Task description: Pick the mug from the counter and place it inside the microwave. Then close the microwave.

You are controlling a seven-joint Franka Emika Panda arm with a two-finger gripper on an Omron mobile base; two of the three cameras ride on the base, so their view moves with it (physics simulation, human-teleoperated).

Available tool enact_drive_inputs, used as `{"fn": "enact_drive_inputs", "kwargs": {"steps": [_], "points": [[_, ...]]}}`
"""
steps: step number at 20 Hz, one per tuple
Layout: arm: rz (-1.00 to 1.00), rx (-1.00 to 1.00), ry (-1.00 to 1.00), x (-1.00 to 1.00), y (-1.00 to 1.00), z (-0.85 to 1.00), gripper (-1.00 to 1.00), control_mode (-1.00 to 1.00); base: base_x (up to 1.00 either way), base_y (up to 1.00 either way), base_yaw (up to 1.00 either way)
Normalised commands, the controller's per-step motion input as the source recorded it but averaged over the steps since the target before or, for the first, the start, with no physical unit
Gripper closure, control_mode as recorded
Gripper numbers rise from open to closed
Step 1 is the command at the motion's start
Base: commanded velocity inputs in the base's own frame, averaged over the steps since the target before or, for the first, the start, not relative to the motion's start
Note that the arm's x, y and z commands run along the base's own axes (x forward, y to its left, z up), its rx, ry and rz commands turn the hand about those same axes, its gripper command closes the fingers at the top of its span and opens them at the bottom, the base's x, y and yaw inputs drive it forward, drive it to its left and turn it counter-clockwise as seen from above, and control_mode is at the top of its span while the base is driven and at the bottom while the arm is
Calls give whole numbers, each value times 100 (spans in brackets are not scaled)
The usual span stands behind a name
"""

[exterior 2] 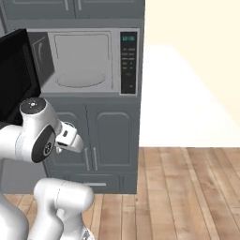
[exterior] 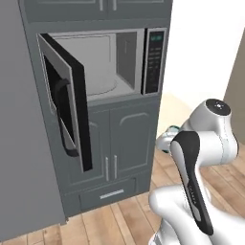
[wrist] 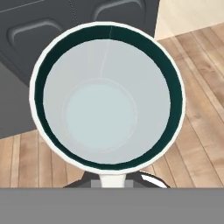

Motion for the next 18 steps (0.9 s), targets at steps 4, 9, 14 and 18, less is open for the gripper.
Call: {"fn": "enact_drive_inputs", "kwargs": {"steps": [4, 9, 14, 18], "points": [[0, 0, 0, 0, 0, 0, 100, 100, 28, -10, 15], [0, 0, 0, 0, 0, 0, 100, 100, 37, -5, 21], [0, 0, 0, 0, 0, 0, 100, 100, 40, -7, 23], [0, 0, 0, 0, 0, 0, 100, 100, 43, -18, 22]]}}
